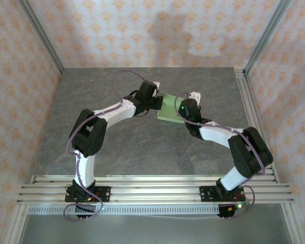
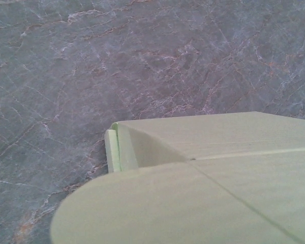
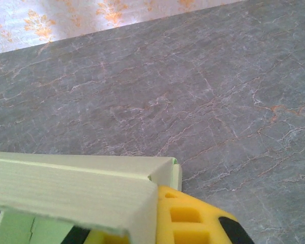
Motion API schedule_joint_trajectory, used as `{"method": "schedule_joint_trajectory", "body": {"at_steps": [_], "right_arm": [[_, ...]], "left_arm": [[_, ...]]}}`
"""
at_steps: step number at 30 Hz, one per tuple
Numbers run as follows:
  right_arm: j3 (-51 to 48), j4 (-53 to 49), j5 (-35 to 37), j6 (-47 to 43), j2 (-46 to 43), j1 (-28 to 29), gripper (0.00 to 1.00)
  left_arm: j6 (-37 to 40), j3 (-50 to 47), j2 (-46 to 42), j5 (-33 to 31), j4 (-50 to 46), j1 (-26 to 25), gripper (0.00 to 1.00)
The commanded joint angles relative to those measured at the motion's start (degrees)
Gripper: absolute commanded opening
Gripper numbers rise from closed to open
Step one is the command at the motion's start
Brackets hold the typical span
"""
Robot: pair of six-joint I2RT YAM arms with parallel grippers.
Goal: Fold the paper box
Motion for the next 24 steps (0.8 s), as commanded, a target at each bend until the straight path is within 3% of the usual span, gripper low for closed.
{"method": "schedule_joint_trajectory", "body": {"at_steps": [1,24], "right_arm": [[-1.6,10.1,0.7,-1.1,-0.5,0.7,0.0],[-13.1,30.3,-5.4,-6.1,5.4,1.2,0.02]], "left_arm": [[-2.6,-2.6,-2.3,-1.5,4.8,-0.6,0.03],[-4.0,-12.6,-1.2,-5.9,13.9,-2.8,0.03]]}}
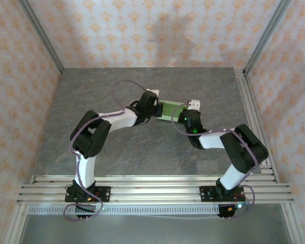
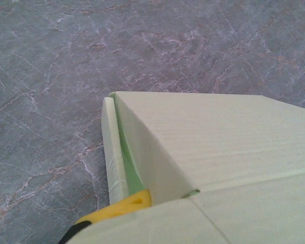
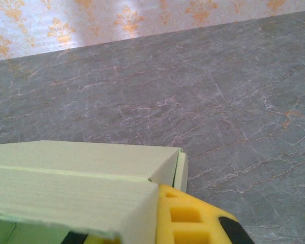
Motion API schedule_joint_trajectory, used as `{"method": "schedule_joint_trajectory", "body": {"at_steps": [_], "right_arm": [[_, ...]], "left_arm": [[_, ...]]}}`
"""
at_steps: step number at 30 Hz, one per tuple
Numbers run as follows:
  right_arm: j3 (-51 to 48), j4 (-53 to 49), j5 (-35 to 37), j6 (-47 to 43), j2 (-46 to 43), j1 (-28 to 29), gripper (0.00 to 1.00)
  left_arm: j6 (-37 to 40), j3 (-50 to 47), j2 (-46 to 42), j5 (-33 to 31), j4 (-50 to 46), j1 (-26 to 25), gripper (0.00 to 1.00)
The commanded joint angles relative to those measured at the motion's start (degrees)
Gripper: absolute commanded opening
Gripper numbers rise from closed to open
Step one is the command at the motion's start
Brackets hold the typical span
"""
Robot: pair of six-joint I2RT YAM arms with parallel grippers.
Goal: Fold the paper box
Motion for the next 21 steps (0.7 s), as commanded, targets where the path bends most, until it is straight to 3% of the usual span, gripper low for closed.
{"method": "schedule_joint_trajectory", "body": {"at_steps": [1,6,12,15,21], "right_arm": [[-1.6,6.1,-4.0,0.0,1.2,0.8,0.02],[-3.2,6.9,-5.9,0.0,-2.2,0.8,0.18],[-6.2,4.2,-8.7,-1.0,-10.1,0.8,0.58],[-8.1,0.3,-10.0,-2.0,-16.2,0.8,0.72],[-9.9,-8.9,-13.3,-3.1,-30.2,0.8,0.82]], "left_arm": [[-0.5,-2.0,-0.7,-2.8,0.7,-0.5,0.03],[0.1,-2.9,-0.3,-4.2,0.6,-0.6,0.03],[1.1,-2.9,-0.4,-5.3,0.0,-0.7,0.03],[1.4,-2.9,-0.4,-5.6,-0.2,-0.7,0.03],[2.0,-2.0,0.2,-5.4,-1.0,-1.1,0.03]]}}
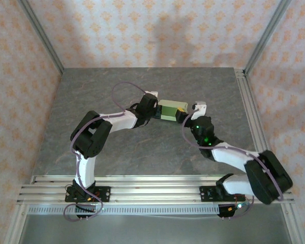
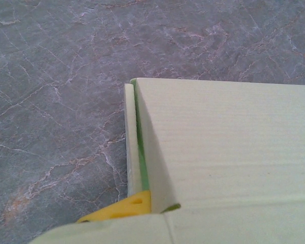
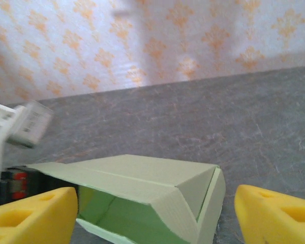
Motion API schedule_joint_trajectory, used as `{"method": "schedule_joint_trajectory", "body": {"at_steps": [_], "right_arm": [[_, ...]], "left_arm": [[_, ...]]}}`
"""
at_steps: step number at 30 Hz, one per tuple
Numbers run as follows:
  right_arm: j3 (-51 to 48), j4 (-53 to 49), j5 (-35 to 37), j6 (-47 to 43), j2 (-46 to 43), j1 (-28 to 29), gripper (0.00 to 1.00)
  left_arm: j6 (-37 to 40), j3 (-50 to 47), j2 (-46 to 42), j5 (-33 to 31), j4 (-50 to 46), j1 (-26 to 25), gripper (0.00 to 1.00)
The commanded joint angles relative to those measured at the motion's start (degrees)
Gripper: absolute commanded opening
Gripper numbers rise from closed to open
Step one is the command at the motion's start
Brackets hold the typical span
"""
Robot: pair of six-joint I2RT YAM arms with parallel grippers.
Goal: Fold the paper box
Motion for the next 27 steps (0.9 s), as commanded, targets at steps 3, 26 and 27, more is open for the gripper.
{"method": "schedule_joint_trajectory", "body": {"at_steps": [3,26,27], "right_arm": [[1.3,-10.3,-2.3,0.1,-8.9,0.1,0.83],[33.2,-50.5,-9.2,32.2,23.2,-9.1,0.59],[33.0,-50.1,-9.6,32.5,23.7,-9.1,0.58]], "left_arm": [[2.0,0.6,0.4,-1.4,-2.8,-0.9,0.03],[4.4,-2.2,-2.4,-4.7,-2.4,-3.2,0.26],[4.2,-2.7,-2.9,-4.6,-2.1,-3.3,0.29]]}}
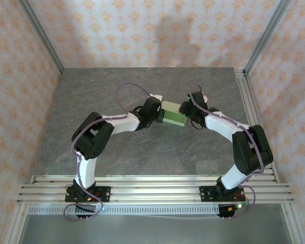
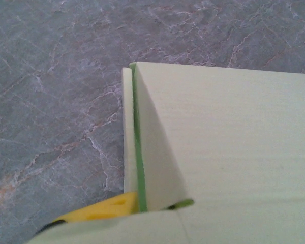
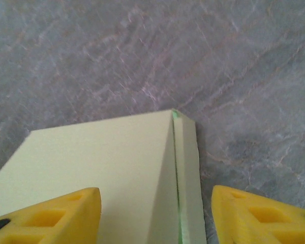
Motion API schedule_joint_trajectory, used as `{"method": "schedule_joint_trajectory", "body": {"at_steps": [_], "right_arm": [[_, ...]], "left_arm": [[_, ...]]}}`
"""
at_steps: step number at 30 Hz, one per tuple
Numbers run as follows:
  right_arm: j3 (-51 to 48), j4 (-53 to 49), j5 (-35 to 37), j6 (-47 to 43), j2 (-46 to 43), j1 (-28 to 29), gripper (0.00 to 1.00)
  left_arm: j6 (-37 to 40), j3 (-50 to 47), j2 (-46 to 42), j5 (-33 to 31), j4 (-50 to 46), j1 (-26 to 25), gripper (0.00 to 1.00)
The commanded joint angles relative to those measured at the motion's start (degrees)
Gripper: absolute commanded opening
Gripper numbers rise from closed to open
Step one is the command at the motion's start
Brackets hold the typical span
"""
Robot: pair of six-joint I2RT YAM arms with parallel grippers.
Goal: Fold the paper box
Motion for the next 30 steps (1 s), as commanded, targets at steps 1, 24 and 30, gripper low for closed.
{"method": "schedule_joint_trajectory", "body": {"at_steps": [1,24,30], "right_arm": [[1.2,-1.2,-1.8,2.6,1.4,-0.4,0.58],[3.2,1.2,-11.4,-11.2,8.4,-2.2,0.56],[4.1,1.4,-16.8,-20.2,9.7,-2.9,0.5]], "left_arm": [[0.2,-2.1,-3.2,-1.6,-1.3,-0.4,0.31],[-0.9,-18.4,-25.6,13.2,0.5,1.4,1.0],[-8.4,-10.8,-21.6,13.3,-4.0,6.6,0.99]]}}
